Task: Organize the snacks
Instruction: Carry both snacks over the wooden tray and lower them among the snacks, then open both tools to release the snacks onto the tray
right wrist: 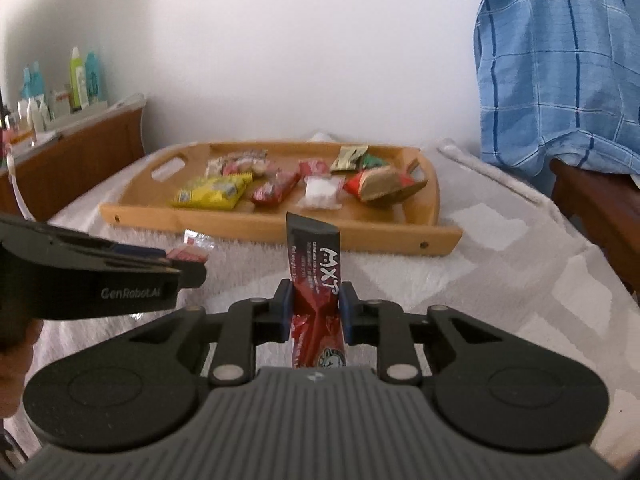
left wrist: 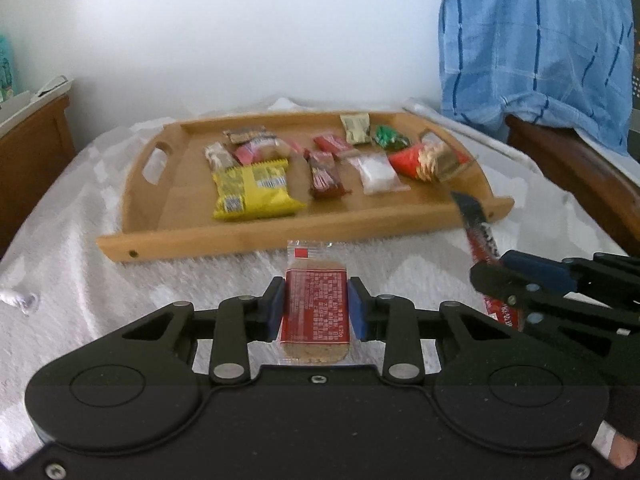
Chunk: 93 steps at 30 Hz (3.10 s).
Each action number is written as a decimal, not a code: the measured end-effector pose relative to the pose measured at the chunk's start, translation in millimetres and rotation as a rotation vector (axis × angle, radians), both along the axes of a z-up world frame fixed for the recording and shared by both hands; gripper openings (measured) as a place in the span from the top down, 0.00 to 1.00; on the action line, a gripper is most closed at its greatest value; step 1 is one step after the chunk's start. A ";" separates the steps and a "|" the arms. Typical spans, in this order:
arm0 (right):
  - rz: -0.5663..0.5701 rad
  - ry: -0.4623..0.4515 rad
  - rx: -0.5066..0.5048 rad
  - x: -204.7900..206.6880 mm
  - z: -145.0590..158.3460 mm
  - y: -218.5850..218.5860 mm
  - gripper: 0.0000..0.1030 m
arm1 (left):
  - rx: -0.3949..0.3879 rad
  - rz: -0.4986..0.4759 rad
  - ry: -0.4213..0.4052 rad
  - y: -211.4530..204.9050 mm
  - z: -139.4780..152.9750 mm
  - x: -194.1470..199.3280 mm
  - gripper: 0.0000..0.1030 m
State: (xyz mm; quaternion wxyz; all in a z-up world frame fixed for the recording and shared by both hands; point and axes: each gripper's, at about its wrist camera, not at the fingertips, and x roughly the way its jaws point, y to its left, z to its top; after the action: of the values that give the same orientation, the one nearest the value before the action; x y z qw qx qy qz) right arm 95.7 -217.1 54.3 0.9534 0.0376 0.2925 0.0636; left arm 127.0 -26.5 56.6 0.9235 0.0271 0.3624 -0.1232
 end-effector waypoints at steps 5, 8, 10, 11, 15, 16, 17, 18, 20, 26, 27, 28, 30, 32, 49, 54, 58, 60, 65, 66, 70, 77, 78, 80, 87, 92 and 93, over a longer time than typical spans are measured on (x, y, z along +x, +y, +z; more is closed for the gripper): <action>-0.027 -0.016 0.052 15.5 23.3 -5.3 0.74 | -0.001 0.015 -0.015 5.4 21.8 14.7 0.70; -0.033 -0.039 0.062 29.0 38.9 -6.3 0.75 | 0.002 0.030 -0.020 8.4 33.7 26.9 0.70; -0.035 -0.049 0.071 38.0 47.5 -6.0 0.79 | -0.003 0.042 -0.016 11.0 40.7 35.3 0.70; -0.037 -0.051 0.079 43.0 52.3 -6.3 0.87 | -0.007 0.050 -0.014 12.1 44.5 39.4 0.70; -0.042 -0.045 0.095 63.0 65.0 -6.5 0.91 | -0.012 0.074 -0.018 15.5 55.6 53.0 0.70; -0.039 -0.048 0.087 66.9 67.1 -5.1 0.91 | -0.009 0.079 -0.021 16.2 57.3 55.5 0.70; -0.036 -0.048 0.082 70.5 68.5 -3.8 0.91 | -0.008 0.082 -0.021 17.0 58.9 57.7 0.70; -0.032 -0.044 0.084 74.3 69.6 -3.3 0.92 | -0.011 0.085 -0.021 17.9 60.2 59.5 0.70; -0.029 -0.031 0.095 79.8 70.8 -4.0 0.92 | -0.017 0.089 -0.020 19.6 61.6 61.3 0.70; -0.071 0.061 0.188 84.4 51.8 -20.6 0.71 | -0.013 0.083 -0.020 23.3 55.8 57.8 0.70; -0.080 0.079 0.198 84.7 44.4 -23.6 0.71 | -0.013 0.082 -0.016 23.9 53.6 57.5 0.70; -0.090 0.099 0.199 84.9 37.8 -25.6 0.71 | -0.011 0.082 -0.013 24.6 51.5 57.0 0.70; -0.100 0.129 0.197 84.4 26.3 -27.8 0.71 | -0.008 0.084 -0.008 25.9 47.6 56.5 0.70; -0.102 0.138 0.190 83.0 19.3 -28.4 0.71 | -0.012 0.087 0.000 27.5 43.6 58.4 0.70; -0.070 0.237 0.119 147.8 -7.7 0.6 0.73 | -0.036 0.111 0.027 30.4 25.7 78.4 0.70; -0.054 0.189 0.093 148.7 3.6 4.8 0.75 | -0.031 0.116 0.021 34.1 24.5 88.2 0.70; -0.035 0.160 0.079 157.3 16.1 6.8 0.75 | -0.047 0.134 0.017 39.8 25.6 102.9 0.70; -0.032 0.155 0.073 164.6 20.8 7.9 0.75 | -0.048 0.142 0.014 41.8 26.8 113.5 0.70; -0.037 0.159 0.082 182.9 26.7 9.5 0.75 | -0.061 0.159 0.009 46.0 29.5 142.9 0.70; -0.035 0.159 0.084 186.4 27.3 10.2 0.75 | -0.066 0.163 0.012 46.8 29.3 149.1 0.70; -0.018 0.160 0.069 198.6 26.7 16.3 0.75 | -0.076 0.180 0.024 48.6 25.6 172.6 0.70; 0.010 0.172 0.043 216.7 18.3 29.6 0.75 | -0.062 0.190 0.047 47.3 8.8 197.6 0.70; 0.011 0.175 0.043 218.4 16.5 30.6 0.75 | -0.061 0.192 0.052 47.1 5.7 199.6 0.70; 0.015 0.184 0.045 222.3 12.4 32.2 0.75 | -0.059 0.193 0.062 47.5 -0.8 203.9 0.70; 0.016 0.211 0.054 230.1 -2.1 37.0 0.75 | -0.048 0.187 0.080 47.7 -16.5 211.3 0.70; 0.014 0.221 0.051 233.5 -8.3 39.7 0.75 | -0.052 0.193 0.081 48.5 -20.8 214.9 0.70; 0.012 0.223 0.051 233.7 -8.8 39.9 0.75 | -0.051 0.192 0.079 48.3 -20.8 214.8 0.70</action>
State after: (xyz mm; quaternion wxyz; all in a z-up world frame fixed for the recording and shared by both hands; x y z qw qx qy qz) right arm 329.4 -177.2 45.5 0.9134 0.0669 0.3951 0.0721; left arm 341.7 21.8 35.8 0.9164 -0.0364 0.3962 -0.0442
